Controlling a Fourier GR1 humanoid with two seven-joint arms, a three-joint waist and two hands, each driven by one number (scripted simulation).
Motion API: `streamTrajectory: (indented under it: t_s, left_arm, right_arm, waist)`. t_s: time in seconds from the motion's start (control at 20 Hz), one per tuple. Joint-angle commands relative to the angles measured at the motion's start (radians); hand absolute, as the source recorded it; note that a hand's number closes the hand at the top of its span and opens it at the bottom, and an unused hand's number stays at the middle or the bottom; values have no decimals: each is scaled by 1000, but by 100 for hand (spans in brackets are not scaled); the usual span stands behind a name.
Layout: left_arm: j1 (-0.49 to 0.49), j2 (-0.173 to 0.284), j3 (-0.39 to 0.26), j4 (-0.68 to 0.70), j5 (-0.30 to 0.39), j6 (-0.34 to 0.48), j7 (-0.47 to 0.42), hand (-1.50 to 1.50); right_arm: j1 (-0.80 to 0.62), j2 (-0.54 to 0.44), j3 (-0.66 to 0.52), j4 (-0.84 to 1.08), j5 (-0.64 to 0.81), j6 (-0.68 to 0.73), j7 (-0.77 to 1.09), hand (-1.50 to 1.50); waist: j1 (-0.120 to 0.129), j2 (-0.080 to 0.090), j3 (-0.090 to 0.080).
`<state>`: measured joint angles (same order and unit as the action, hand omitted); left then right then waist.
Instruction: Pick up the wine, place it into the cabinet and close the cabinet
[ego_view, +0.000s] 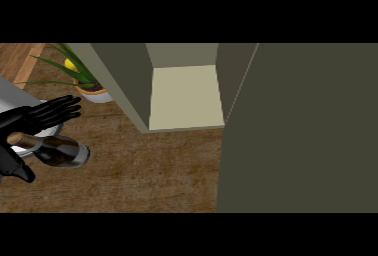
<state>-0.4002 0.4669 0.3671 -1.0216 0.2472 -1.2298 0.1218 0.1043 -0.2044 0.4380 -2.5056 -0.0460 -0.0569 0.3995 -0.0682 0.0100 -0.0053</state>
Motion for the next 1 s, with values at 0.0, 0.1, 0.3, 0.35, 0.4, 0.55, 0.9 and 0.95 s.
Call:
streamTrajectory:
  t_s: [0.0,0.1,0.3,0.35,0.4,0.55,0.9,0.95]
  left_arm:
    - [10,-13,-11,33,-73,-137,-122,-150]
    - [42,-27,-24,30,-107,-128,-148,-150]
    - [39,-23,-37,33,-153,-109,-205,-150]
    - [49,-38,-62,28,-185,-100,-211,-150]
    - [45,-8,-43,46,-177,-114,-240,-150]
    - [58,-25,-70,61,-204,-76,-269,-150]
    - [70,-37,-84,144,-220,-23,-323,-150]
    - [83,-26,-80,160,-195,-55,-323,-150]
  right_arm:
    - [38,-13,8,-164,-29,-8,63,-150]
    - [41,-16,6,-171,-37,-7,64,-150]
    - [39,-22,-19,-181,-51,-11,77,-150]
    - [53,-11,10,-144,-24,-11,39,-150]
    - [20,-3,11,-138,-23,-17,49,-150]
    - [45,-16,7,-147,-47,-3,34,-150]
    - [32,-4,-4,-126,-44,-20,32,-150]
    - [44,-11,6,-150,-39,-15,32,-150]
  waist:
    - [3,1,-3]
    - [1,1,-4]
    - [1,1,-4]
    - [-7,2,-4]
    - [1,4,-6]
    - [-14,6,-5]
    - [-2,7,-4]
    - [-9,4,-5]
